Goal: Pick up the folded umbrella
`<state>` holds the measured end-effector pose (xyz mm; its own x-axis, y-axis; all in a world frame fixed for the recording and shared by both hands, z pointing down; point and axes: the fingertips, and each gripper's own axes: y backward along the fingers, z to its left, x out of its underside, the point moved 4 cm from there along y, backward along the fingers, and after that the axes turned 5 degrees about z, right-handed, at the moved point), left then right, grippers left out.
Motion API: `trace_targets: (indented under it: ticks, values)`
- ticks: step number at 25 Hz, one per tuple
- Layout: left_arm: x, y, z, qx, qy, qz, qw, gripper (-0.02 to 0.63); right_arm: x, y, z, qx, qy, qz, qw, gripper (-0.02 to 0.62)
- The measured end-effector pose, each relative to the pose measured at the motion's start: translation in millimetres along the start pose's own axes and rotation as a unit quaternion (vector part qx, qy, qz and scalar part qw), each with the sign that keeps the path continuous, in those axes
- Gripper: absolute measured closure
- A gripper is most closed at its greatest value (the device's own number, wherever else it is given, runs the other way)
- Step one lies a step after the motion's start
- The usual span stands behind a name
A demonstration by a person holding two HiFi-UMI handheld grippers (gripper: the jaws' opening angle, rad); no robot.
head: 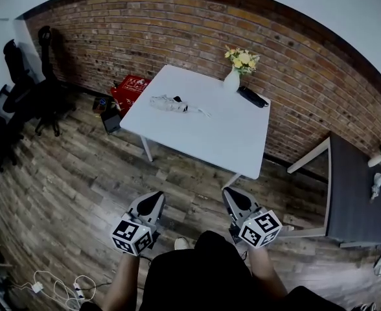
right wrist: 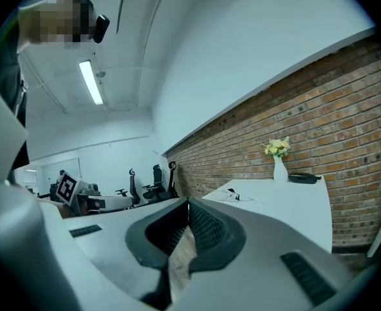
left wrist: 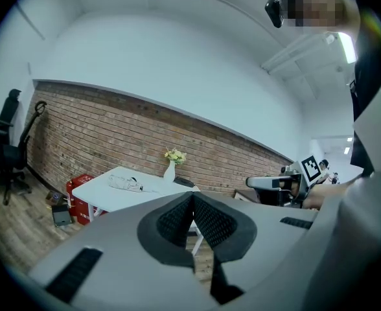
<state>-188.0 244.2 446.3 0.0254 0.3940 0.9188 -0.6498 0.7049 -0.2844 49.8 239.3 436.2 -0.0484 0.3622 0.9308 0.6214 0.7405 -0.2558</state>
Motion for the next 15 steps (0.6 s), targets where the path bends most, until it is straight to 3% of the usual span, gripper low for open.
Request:
trace_targets:
  ticks: [15]
  values:
    - [-4,-11,28,-0.002,-0.003,0.004,1.0000,0.592,-9,-39,-1,-0.015,0.012,0.014,1.000,0.572]
